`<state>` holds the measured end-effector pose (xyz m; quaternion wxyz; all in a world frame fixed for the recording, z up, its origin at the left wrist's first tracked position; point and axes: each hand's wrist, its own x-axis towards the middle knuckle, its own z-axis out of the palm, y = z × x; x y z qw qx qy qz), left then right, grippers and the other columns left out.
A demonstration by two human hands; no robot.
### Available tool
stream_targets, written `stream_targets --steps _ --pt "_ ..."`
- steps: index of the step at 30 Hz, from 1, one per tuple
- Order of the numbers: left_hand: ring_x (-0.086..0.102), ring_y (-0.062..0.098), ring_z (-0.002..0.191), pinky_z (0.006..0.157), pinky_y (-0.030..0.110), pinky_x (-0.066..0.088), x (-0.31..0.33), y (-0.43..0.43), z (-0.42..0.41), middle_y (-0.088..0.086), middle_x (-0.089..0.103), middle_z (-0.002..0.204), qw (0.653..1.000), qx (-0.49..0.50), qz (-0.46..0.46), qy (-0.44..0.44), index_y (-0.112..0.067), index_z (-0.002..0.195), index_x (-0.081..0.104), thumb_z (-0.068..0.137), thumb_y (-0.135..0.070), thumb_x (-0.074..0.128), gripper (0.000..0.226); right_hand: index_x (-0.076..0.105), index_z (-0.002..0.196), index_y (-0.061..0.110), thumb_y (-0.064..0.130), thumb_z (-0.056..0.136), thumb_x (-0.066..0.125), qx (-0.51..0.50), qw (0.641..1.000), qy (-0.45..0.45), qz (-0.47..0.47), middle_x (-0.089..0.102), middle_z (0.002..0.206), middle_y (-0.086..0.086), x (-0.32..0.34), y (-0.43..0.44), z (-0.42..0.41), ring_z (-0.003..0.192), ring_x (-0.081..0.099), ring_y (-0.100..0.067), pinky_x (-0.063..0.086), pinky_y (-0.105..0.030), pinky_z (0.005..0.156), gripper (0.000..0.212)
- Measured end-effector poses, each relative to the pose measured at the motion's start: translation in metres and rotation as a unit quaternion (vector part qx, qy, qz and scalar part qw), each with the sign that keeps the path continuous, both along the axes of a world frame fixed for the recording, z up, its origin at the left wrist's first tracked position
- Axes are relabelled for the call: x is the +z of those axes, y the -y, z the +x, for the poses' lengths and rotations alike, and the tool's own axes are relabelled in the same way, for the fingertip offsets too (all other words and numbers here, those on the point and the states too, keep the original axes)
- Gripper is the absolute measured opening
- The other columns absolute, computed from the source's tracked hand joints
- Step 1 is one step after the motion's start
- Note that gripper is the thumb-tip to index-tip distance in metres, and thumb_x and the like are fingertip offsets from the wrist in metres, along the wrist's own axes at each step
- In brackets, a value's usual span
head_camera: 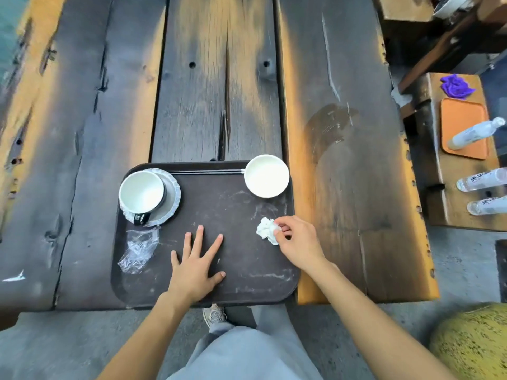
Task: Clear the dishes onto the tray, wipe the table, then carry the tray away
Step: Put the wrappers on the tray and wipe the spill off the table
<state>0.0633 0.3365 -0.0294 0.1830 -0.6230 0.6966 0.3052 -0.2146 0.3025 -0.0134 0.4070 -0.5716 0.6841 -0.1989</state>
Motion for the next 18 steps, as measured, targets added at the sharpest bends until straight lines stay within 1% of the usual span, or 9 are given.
stream_targets --steps 3,5,9,12,15,17,18 --pt "-0.024 0.028 0.152 0.118 0.068 0.009 -0.001 -0.007 0.003 -0.006 -0.034 0.163 1.000 0.006 -0.006 0.002 -0.055 0.155 -0.007 0.092 -0.061 0.054 0.087 0.070 0.110 0.017 0.018 0.093 0.060 -0.003 0.999 -0.047 -0.009 0.066 0.103 0.000 -0.002 -0.002 0.015 0.090 0.064 -0.016 0.055 -0.035 0.083 0.020" --pt "-0.024 0.028 0.152 0.118 0.068 0.010 -0.002 -0.010 0.002 -0.006 -0.034 0.163 1.000 0.005 -0.007 0.008 -0.055 0.154 -0.009 0.093 -0.062 0.052 0.086 0.069 0.108 0.015 0.016 0.092 0.061 0.001 0.997 -0.071 -0.017 0.067 0.102 -0.003 -0.003 -0.005 0.021 0.090 0.063 -0.021 0.054 -0.040 0.081 0.018" --pt "-0.025 0.029 0.152 0.117 0.068 0.009 -0.004 -0.010 0.002 -0.005 -0.035 0.162 1.000 0.006 -0.001 0.008 -0.055 0.154 -0.011 0.094 -0.060 0.051 0.086 0.068 0.107 0.013 0.016 0.093 0.064 0.016 0.994 -0.108 -0.026 0.068 0.102 -0.005 -0.003 -0.010 0.027 0.089 0.063 -0.022 0.053 -0.038 0.079 0.016" --pt "-0.022 0.029 0.153 0.118 0.067 0.010 0.000 -0.007 0.003 -0.004 -0.031 0.164 1.000 0.005 0.008 -0.001 -0.053 0.156 -0.006 0.096 -0.057 0.051 0.082 0.071 0.106 0.014 0.019 0.091 0.066 0.017 0.993 -0.115 -0.031 0.068 0.103 -0.003 -0.002 -0.009 0.028 0.090 0.063 -0.022 0.052 -0.035 0.079 0.016" --pt "-0.011 0.027 0.155 0.120 0.059 0.014 0.007 -0.005 0.008 -0.003 -0.017 0.169 0.999 0.022 0.006 -0.036 -0.046 0.159 0.009 0.098 -0.053 0.050 0.074 0.071 0.112 0.017 0.026 0.090 0.068 -0.004 0.995 -0.098 -0.019 0.068 0.107 0.001 0.001 -0.007 0.028 0.094 0.062 -0.017 0.052 -0.032 0.084 0.023" --pt "0.005 0.024 0.156 0.121 0.048 0.022 0.014 -0.003 0.015 0.000 0.004 0.170 0.994 0.052 -0.019 -0.096 -0.038 0.159 0.024 0.099 -0.048 0.052 0.067 0.069 0.120 0.019 0.030 0.091 0.068 -0.036 0.996 -0.078 -0.020 0.068 0.112 0.004 0.004 -0.009 0.026 0.098 0.062 -0.013 0.052 -0.031 0.089 0.031" --pt "0.018 0.022 0.154 0.120 0.042 0.027 0.018 -0.003 0.021 0.001 0.019 0.168 0.987 0.074 -0.041 -0.135 -0.032 0.157 0.033 0.099 -0.044 0.054 0.062 0.068 0.123 0.019 0.032 0.092 0.067 -0.061 0.996 -0.066 -0.025 0.068 0.113 0.004 0.005 -0.010 0.026 0.099 0.063 -0.012 0.053 -0.030 0.090 0.033"
